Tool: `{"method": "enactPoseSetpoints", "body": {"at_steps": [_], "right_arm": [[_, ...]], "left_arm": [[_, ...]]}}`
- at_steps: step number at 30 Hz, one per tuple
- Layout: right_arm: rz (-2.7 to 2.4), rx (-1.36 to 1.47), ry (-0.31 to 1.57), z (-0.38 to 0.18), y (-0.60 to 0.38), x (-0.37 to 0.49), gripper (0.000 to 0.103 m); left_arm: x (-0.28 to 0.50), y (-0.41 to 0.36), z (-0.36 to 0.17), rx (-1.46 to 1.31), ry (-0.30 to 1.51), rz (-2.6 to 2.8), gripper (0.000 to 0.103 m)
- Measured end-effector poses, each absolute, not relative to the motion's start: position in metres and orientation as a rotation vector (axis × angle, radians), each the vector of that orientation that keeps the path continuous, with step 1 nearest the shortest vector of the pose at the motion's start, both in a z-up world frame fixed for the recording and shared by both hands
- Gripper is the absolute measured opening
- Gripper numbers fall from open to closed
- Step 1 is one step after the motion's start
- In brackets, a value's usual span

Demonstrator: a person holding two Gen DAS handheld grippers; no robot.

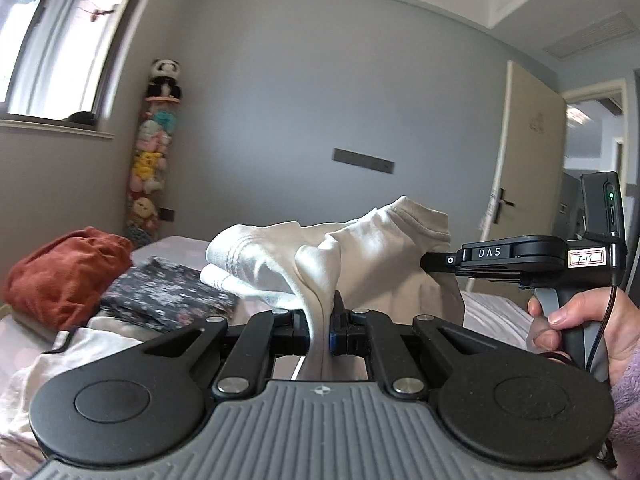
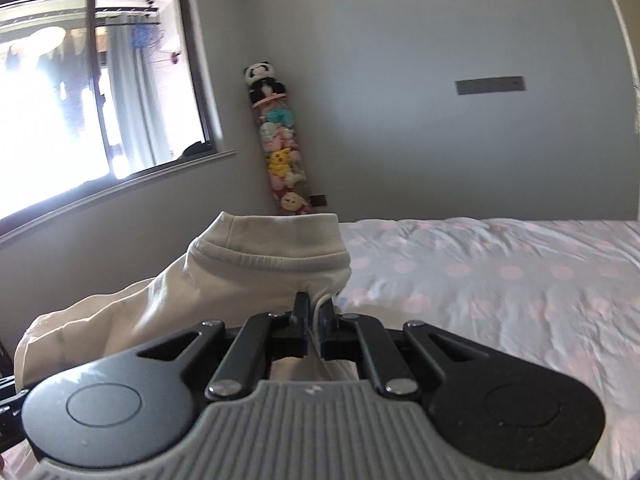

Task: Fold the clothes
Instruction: 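Lift the held strip end with both grippers and carry it toward the clothes stacks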

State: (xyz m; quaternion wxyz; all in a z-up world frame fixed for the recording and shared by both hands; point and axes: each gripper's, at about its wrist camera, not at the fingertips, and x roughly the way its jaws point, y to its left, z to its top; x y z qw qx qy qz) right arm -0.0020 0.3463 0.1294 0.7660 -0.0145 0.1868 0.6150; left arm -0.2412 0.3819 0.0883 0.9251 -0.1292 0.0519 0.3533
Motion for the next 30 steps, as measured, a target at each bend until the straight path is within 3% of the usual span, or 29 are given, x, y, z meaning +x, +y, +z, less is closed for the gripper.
{"method": "enactPoseSetpoints", "body": {"at_steps": [8, 22, 30], "right_arm": [[1.569, -0.184, 0.352, 0.156, 0.477, -0.077, 0.006], [1.85, -0.507, 0.438, 0.091, 0.624, -0.209, 0.006], [1.851, -0.595, 0.528, 0.049, 0.666, -0.225, 0.006]], "left_arm": [[-0.297, 0.425, 0.101, -0.358, 0.147, 1.002, 0.006], [-0.369, 0.496, 0.058, -0.6, 0.529, 1.186, 0.006], [-0.375, 0.519, 0.032, -0.768, 0.599, 1.19, 0.006]]}}
